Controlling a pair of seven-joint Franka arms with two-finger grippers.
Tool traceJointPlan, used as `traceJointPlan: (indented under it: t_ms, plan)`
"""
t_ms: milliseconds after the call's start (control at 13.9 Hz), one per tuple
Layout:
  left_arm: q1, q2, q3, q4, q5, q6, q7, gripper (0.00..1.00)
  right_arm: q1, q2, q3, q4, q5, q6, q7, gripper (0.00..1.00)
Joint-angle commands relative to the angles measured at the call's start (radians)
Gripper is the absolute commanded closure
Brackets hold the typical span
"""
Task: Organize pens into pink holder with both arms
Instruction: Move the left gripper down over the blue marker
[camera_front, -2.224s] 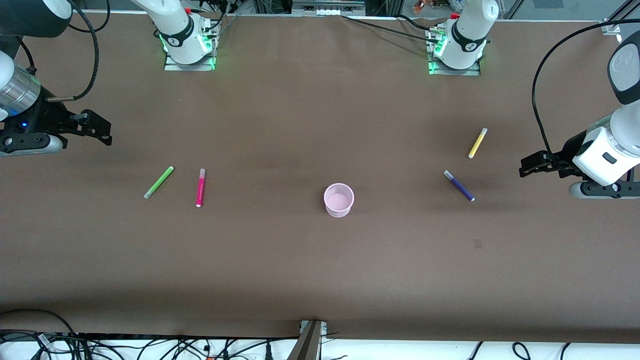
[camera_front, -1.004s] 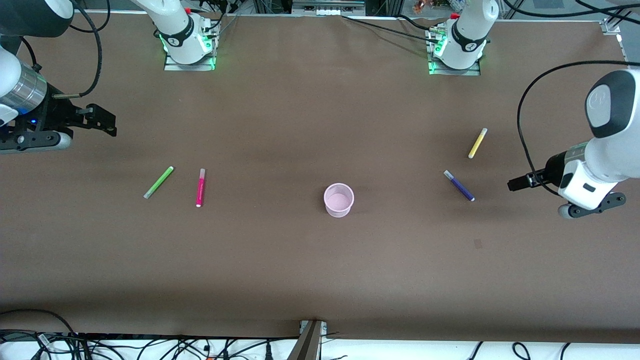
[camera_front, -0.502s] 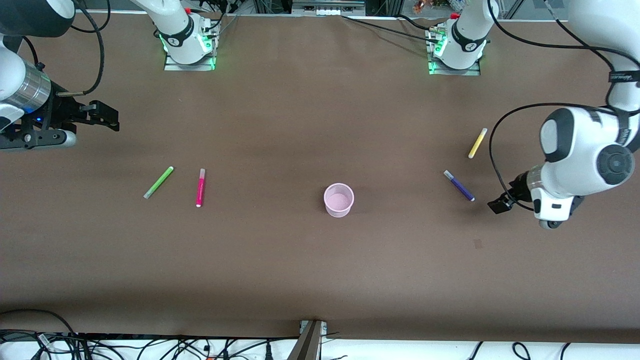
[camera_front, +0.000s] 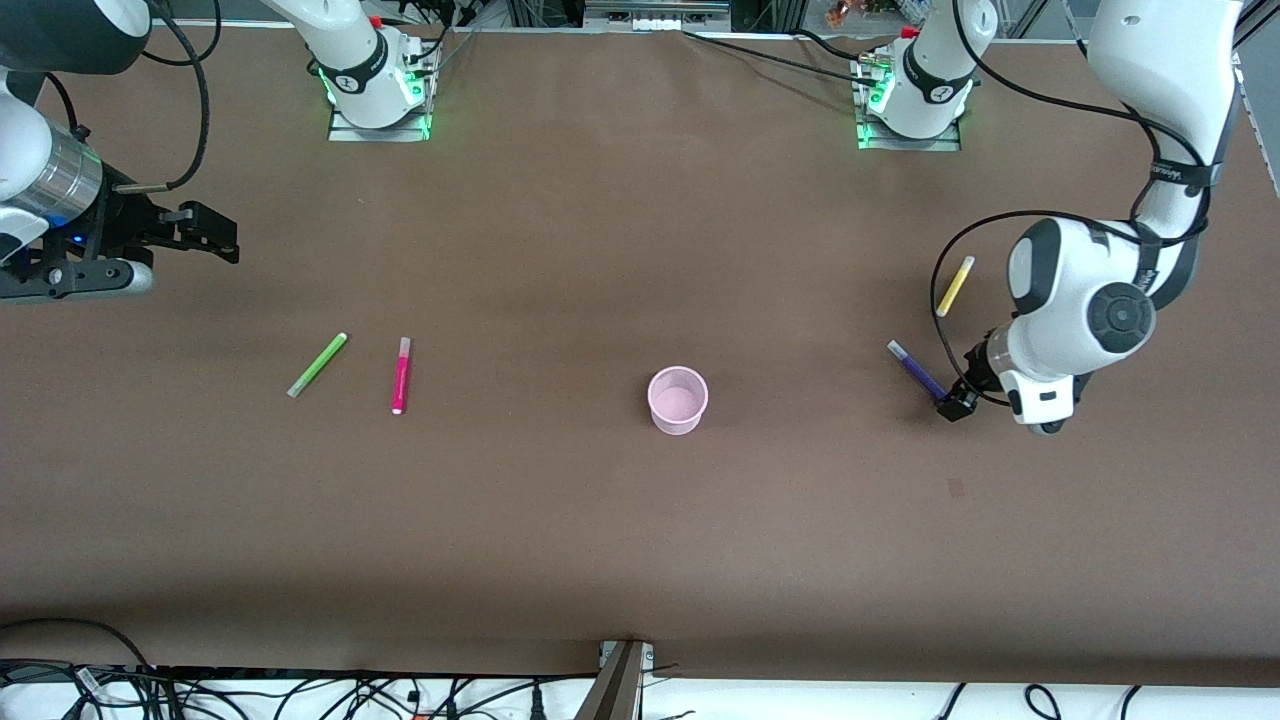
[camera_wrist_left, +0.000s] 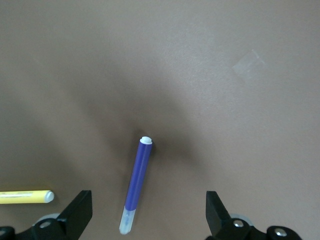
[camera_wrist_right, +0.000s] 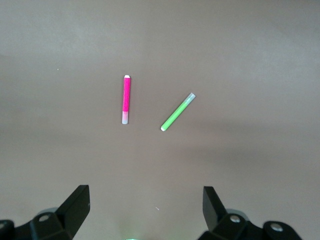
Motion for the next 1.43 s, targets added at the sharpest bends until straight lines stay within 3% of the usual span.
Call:
traceJointPlan:
  t_ms: [0,287,502,789,933,1363]
  plan:
    - [-0.007,0.031,0.004,-0.012,0.066,0.049,-0.073,0.00,0.006,-0.005,-0.004,0.000,0.002,0.030,-0.002,0.00]
    - [-0.005,0.050,0.002,-0.013,0.067,0.064,-0.077,0.00,0.012,-0.003,-0.004,0.001,0.002,0.040,-0.001,0.00]
    - [-0.004,0.055,0.007,-0.086,0.068,0.202,-0.091,0.00,0.015,0.010,-0.004,0.015,-0.005,0.046,-0.002,0.00]
    - [-0.005,0.067,0.010,-0.097,0.068,0.231,-0.094,0.00,0.012,0.017,-0.007,0.017,0.008,0.063,-0.016,0.00]
    - [-0.005,0.064,0.011,-0.148,0.088,0.303,-0.096,0.00,0.015,0.023,-0.006,0.018,0.006,0.064,-0.016,0.00]
    - [-0.005,0.097,0.013,-0.144,0.177,0.313,-0.120,0.05,0.025,0.113,-0.007,0.018,0.005,0.063,-0.016,0.00]
